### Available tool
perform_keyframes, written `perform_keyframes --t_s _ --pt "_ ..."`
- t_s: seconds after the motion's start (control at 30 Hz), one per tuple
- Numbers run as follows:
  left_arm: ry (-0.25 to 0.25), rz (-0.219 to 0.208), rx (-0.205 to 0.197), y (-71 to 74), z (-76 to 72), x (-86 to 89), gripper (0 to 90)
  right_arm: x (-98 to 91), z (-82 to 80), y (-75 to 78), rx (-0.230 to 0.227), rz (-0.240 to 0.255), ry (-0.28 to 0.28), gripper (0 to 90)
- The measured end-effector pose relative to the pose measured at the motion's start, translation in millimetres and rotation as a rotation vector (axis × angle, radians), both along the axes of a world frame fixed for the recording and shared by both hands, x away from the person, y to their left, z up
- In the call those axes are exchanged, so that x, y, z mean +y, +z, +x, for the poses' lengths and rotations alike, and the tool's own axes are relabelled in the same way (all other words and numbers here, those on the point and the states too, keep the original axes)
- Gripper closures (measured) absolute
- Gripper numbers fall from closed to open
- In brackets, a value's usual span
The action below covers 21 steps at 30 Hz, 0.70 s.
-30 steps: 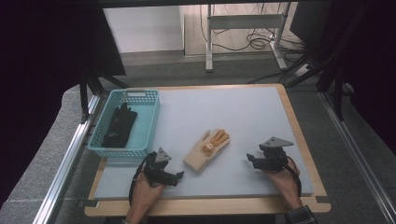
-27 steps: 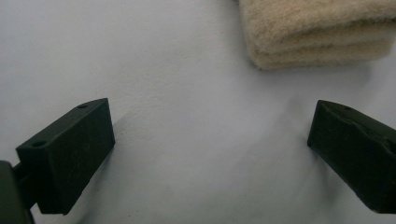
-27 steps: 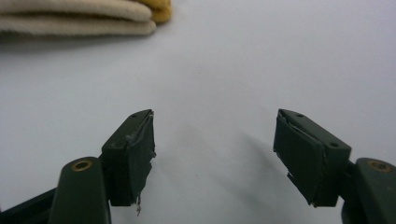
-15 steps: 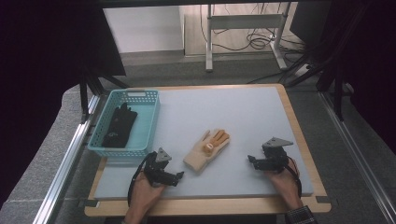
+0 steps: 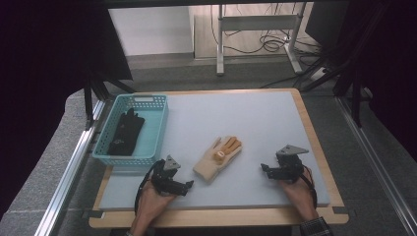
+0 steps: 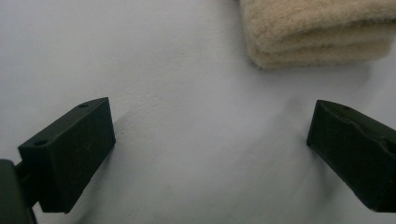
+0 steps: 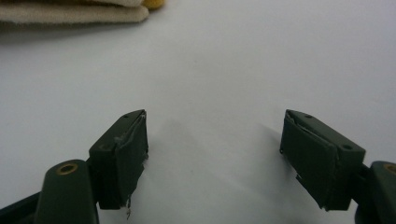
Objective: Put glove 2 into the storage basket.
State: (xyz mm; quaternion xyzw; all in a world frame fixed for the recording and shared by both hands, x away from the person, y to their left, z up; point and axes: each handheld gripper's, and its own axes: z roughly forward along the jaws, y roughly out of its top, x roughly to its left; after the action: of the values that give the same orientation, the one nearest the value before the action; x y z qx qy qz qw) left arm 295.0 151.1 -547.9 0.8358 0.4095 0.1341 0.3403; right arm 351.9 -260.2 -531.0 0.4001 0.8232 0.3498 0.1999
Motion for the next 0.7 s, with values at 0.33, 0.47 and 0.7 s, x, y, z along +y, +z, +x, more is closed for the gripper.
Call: perform_keyframes --t_s 0.33,0.47,0.7 --pt "-0.036 -0.054 0.024 23.5 6.1 -10.2 2.5 -0.1 0.0 0.0 0.0 0.0 0.0 22.6" --pt "-0.052 -0.068 0.015 40.4 13.8 -22.7 1.8 -0.1 0.0 -0.1 0.0 0.001 0.0 22.7" --pt "-0.095 -0.064 0.034 52.4 36.2 -55.2 1.0 -0.1 0.0 -0.1 0.0 0.001 0.0 22.7"
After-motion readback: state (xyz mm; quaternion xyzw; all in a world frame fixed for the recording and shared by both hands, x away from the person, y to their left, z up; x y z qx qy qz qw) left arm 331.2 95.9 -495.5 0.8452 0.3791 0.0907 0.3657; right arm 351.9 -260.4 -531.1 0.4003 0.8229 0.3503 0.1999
